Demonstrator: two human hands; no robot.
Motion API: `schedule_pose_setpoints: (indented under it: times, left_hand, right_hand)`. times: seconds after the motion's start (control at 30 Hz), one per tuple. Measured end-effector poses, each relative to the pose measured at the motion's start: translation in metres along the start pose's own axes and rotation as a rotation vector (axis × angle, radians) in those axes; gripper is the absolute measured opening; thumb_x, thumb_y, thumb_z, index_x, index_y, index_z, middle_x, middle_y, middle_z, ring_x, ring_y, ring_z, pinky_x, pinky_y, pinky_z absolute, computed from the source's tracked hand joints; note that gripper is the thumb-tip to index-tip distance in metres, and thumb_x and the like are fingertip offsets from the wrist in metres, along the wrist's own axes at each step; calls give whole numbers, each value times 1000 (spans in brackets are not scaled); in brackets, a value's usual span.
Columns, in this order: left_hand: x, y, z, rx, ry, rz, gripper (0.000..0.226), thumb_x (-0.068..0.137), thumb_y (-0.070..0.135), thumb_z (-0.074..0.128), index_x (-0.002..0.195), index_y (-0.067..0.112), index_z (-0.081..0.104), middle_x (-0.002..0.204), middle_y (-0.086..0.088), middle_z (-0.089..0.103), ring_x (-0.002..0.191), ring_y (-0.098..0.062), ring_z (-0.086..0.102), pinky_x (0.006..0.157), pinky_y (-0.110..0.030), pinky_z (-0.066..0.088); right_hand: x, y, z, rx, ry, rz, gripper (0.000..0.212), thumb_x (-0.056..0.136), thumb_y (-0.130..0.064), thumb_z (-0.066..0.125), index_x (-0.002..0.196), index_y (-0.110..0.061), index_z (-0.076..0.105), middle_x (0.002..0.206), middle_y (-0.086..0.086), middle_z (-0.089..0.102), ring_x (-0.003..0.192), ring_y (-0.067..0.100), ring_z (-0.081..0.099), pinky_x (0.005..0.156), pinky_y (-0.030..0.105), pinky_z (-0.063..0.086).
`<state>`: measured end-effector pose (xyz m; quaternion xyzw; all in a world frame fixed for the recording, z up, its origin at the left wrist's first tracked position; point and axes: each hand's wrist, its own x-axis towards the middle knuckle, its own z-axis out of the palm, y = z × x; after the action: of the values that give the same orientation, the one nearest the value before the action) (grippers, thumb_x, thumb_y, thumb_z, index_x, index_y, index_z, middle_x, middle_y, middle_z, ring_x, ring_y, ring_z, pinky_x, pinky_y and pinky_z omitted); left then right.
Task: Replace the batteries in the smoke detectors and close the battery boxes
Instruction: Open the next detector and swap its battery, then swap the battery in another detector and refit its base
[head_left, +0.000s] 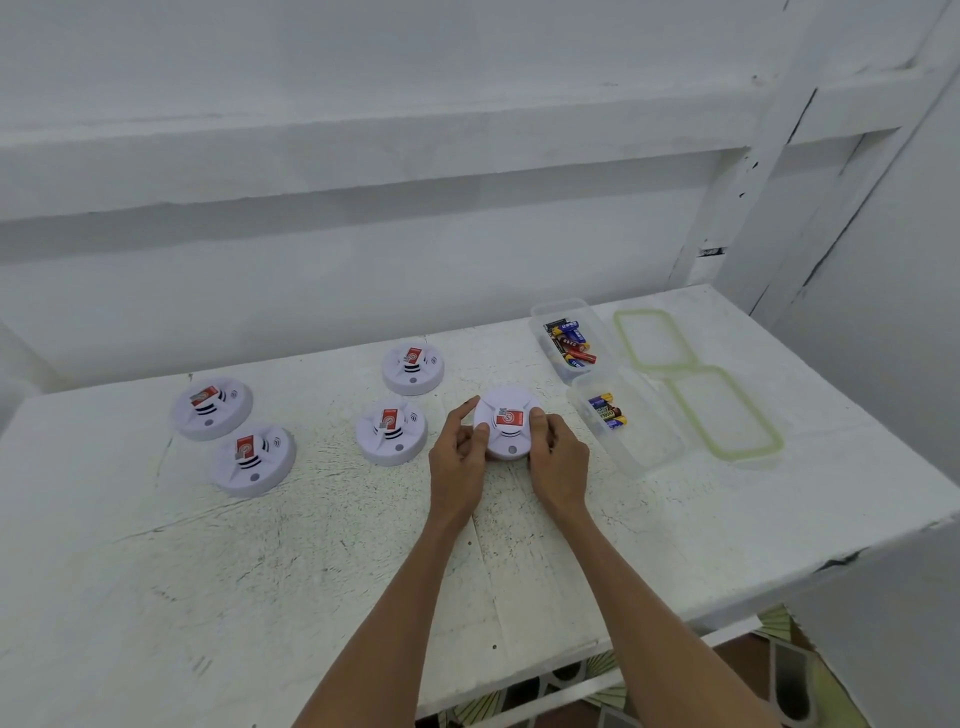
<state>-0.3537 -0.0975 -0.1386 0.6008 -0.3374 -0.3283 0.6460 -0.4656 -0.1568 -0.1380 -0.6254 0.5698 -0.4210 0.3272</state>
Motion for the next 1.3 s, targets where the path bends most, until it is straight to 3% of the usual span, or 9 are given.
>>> schedule_pose_setpoints:
  times: [0.57, 0.77, 0.93, 1.0, 1.1, 1.2, 1.3]
  left_hand:
    - [3, -3, -3, 19, -40, -15, 39, 106, 22, 58, 145, 25, 55, 133, -1, 70, 115, -12, 70, 90, -29, 61]
    - [14, 12, -2, 57, -67, -61, 36, 105, 23, 60, 140, 31, 57, 130, -1, 71, 113, -15, 71, 92, -38, 63]
    - [49, 47, -19, 112, -101, -11, 31, 103, 27, 63, 128, 44, 59, 124, 0, 73, 109, -18, 72, 89, -46, 63]
    - [69, 62, -36, 130, -80, 4, 30, 103, 24, 62, 129, 40, 61, 122, 0, 74, 109, -18, 73, 91, -45, 62]
    - [95, 78, -69, 167, -60, 35, 27, 103, 23, 62, 127, 35, 63, 118, 3, 74, 107, -16, 72, 89, -44, 63]
    - [122, 87, -111, 207, -27, 28, 26, 102, 22, 62, 128, 30, 64, 119, 3, 72, 108, -16, 71, 86, -43, 64]
    - [142, 87, -154, 185, 35, -25, 25, 103, 19, 61, 128, 22, 64, 120, -5, 70, 105, -21, 72, 76, -34, 65]
  right_hand:
    - [0, -5, -3, -11, -29, 22, 39, 103, -42, 43, 85, -14, 64, 74, -9, 66, 69, 6, 64, 61, 27, 52]
    - [2, -22, -8, 19, -51, 109, 41, 104, -43, 40, 91, -14, 65, 79, -9, 64, 72, 2, 60, 64, 17, 48]
    - [20, -60, 2, 94, -63, 152, 45, 103, -47, 38, 94, -13, 66, 86, -2, 70, 77, 10, 65, 58, 12, 41]
    - [30, -83, 18, 94, -95, 152, 46, 103, -48, 37, 94, -13, 66, 86, -2, 70, 79, 12, 66, 60, 16, 47]
    - [43, -107, 51, 89, -148, 147, 51, 102, -53, 36, 86, -14, 65, 79, 2, 70, 75, 20, 68, 68, 32, 55]
    - [52, -133, 89, 23, -241, 124, 54, 101, -53, 38, 84, -10, 65, 78, 6, 71, 76, 24, 69, 71, 35, 55]
    - [54, -155, 133, 5, -319, 133, 48, 99, -52, 42, 101, -9, 64, 92, 10, 72, 84, 27, 70, 79, 41, 58]
